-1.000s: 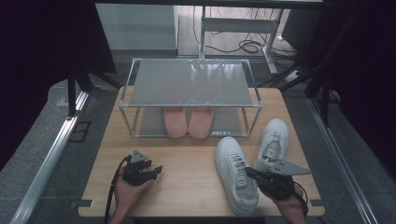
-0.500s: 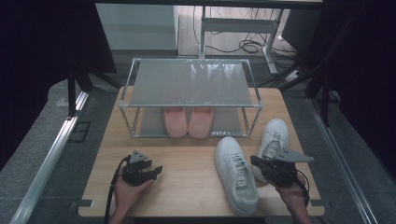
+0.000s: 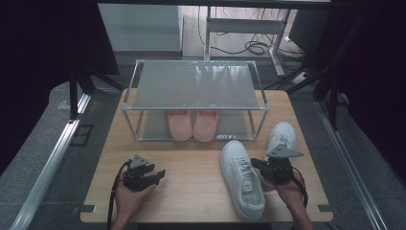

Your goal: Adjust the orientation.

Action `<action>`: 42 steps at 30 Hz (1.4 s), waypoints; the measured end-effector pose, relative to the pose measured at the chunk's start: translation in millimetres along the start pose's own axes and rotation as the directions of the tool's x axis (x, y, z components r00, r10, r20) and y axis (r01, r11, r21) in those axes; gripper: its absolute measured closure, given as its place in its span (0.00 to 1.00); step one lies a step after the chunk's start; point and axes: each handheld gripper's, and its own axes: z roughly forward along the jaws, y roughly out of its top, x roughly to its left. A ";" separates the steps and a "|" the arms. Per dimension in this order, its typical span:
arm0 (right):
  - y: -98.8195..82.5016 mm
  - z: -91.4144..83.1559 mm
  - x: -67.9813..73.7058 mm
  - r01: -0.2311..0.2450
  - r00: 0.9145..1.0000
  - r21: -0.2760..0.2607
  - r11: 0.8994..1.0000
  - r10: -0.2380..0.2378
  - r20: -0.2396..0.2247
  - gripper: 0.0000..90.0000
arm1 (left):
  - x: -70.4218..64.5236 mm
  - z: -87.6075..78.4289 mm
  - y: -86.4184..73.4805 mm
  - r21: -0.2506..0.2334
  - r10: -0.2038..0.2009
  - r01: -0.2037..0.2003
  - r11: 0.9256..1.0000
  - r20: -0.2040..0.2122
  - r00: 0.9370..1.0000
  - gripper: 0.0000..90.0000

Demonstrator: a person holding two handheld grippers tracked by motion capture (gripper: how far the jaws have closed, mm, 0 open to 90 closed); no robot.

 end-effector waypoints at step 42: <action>13.7 30.1 29.4 0.099 0.995 0.065 0.993 -0.099 0.008 0.99 | -0.4 0.4 0.0 0.003 0.002 -0.002 1.000 0.002 1.000 0.52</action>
